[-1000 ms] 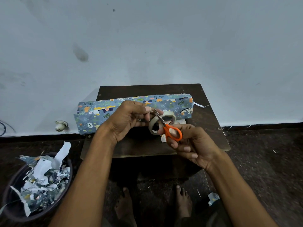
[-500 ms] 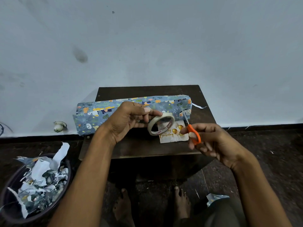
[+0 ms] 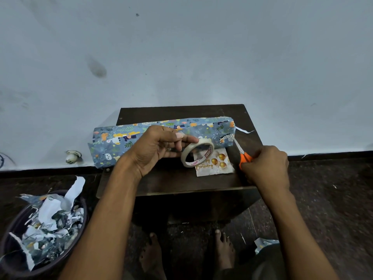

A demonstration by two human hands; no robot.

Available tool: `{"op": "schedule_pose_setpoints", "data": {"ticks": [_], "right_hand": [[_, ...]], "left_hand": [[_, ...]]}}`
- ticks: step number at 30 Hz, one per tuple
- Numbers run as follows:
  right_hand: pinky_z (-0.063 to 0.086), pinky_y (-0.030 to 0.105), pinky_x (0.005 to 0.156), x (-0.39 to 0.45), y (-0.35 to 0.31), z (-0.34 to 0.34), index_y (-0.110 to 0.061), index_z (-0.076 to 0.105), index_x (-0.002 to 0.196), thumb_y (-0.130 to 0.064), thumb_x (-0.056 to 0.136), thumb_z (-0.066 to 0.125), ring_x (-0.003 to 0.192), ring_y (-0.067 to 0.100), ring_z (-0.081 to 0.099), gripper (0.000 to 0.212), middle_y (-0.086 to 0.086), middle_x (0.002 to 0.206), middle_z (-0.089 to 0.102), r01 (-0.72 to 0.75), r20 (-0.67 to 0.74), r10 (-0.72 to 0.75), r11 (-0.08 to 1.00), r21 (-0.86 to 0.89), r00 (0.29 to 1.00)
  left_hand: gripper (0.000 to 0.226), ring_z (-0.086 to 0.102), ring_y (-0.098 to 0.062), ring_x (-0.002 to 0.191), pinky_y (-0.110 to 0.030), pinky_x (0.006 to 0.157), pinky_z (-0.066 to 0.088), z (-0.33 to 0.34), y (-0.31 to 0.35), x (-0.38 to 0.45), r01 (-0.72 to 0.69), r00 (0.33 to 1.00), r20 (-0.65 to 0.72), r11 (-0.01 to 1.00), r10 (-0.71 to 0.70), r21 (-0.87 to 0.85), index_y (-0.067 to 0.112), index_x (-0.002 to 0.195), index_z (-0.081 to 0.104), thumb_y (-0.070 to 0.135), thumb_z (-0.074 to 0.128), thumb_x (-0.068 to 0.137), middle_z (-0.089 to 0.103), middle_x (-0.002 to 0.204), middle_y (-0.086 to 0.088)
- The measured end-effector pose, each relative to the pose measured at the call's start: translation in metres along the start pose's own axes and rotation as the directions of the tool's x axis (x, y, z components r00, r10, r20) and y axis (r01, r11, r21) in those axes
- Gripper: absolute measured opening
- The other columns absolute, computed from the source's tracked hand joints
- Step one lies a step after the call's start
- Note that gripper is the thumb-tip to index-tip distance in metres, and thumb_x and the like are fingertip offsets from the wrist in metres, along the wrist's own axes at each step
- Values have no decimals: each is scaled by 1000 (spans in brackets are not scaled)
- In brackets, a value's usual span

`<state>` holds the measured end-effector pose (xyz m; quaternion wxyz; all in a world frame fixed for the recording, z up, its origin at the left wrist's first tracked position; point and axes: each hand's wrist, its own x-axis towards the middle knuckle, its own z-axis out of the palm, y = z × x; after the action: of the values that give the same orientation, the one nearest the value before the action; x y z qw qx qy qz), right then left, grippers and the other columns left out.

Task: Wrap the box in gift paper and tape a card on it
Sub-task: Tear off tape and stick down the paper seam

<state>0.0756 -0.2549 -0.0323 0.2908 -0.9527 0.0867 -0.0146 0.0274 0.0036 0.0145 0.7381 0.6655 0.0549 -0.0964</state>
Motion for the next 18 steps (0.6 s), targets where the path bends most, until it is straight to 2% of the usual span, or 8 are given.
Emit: {"op": "schedule_pose_setpoints", "data": {"ticks": [5,9,11,13,14,16,17,18], "right_hand": [[41,36,62,-4,-9,-1,-4,47,65,-13,75,79,75,41,55,35,12,68,45,-62,-83,61,998,-3,995],[44,38,68,-4,-13,0,-5,46,75,-18,84,77,96,50,60,35,26,89,57,-44,-50,43,999,-21,998],[43,39,69,-9,-14,-2,-4,50,81,-20,85,77,98,50,60,32,31,100,60,-23,-37,21,999,-50,999],[41,37,68,-11,-16,-3,0,55,80,-18,83,77,90,49,61,28,29,93,62,-6,-66,2,998,-60,998],[42,36,64,-11,-16,-1,1,55,74,-15,81,73,79,46,60,26,25,82,61,38,-110,-42,999,-36,993],[46,36,59,-11,-18,4,-2,64,70,-11,76,67,65,37,59,12,15,70,62,247,-226,-231,968,43,946],[49,34,62,-11,-20,7,-7,71,76,-8,75,69,68,31,62,3,9,75,67,372,-257,-343,926,72,904],[50,31,66,-12,-23,11,-11,76,86,-6,75,73,76,25,65,13,4,86,71,483,-271,-443,870,98,854]], "left_hand": [[25,67,-34,117,-58,104,49,-1,-1,0,0,1000,7,1000,1,-16,6,59,58,18,57,81,73,115,-22],[24,67,-34,117,-58,105,48,-1,-1,1,-3,1000,11,1000,4,-17,3,62,56,18,57,81,72,116,-23],[24,67,-33,117,-56,103,50,0,-1,0,-3,1000,6,1000,3,-19,3,62,55,18,57,81,72,116,-23],[24,68,-32,116,-52,99,52,1,0,0,-1,1000,-1,1000,1,-11,3,63,55,19,57,80,73,115,-22],[24,68,-32,116,-50,97,52,1,1,-1,-1,1000,-1,1000,1,-6,3,63,55,19,57,80,73,115,-21],[25,67,-33,117,-52,99,52,1,1,0,-4,1000,4,1000,4,-9,6,59,59,19,57,80,73,115,-22],[26,67,-34,117,-55,101,50,1,0,0,-6,1000,7,1000,6,-12,8,57,61,19,58,80,73,115,-22],[26,67,-35,117,-57,103,49,1,0,0,-9,1000,11,1000,9,-13,9,56,62,18,58,80,73,115,-23]]}}
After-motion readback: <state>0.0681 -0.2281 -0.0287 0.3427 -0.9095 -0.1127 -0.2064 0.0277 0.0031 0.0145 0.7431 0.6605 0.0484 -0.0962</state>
